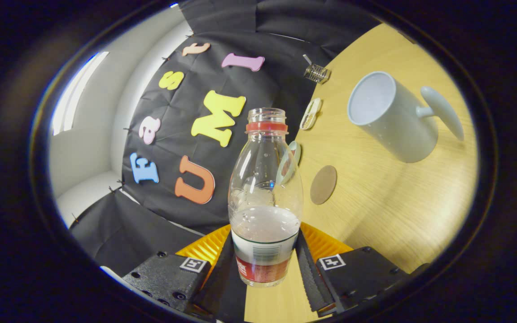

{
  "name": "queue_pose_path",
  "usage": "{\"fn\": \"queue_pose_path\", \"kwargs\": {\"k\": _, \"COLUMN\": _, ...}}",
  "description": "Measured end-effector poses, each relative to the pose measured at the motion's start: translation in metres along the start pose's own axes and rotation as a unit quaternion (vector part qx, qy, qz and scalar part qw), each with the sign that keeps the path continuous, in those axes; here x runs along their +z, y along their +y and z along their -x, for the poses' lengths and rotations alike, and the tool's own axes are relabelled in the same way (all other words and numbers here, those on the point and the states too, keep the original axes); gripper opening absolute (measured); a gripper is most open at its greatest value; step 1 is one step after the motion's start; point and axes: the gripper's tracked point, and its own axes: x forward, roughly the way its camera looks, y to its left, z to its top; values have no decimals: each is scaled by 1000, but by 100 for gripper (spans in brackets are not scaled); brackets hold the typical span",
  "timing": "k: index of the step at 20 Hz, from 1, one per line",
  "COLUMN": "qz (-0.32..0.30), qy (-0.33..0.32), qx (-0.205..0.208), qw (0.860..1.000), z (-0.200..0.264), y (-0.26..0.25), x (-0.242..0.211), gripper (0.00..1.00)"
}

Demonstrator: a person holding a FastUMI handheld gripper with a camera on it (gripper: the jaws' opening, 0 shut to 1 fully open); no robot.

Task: Take the bottle from table, then pour the juice into the cup, finally place the bottle on the coaster

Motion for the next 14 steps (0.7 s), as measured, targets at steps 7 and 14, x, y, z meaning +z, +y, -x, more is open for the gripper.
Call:
{"fn": "queue_pose_path", "kwargs": {"k": 7, "qz": -78, "qy": -16, "qx": 11, "qw": 997, "z": -1, "y": -2, "x": 4, "gripper": 76}}
{"fn": "queue_pose_path", "kwargs": {"k": 14, "qz": -128, "qy": -26, "qx": 21, "qw": 991, "z": -1, "y": 4, "x": 13, "gripper": 76}}
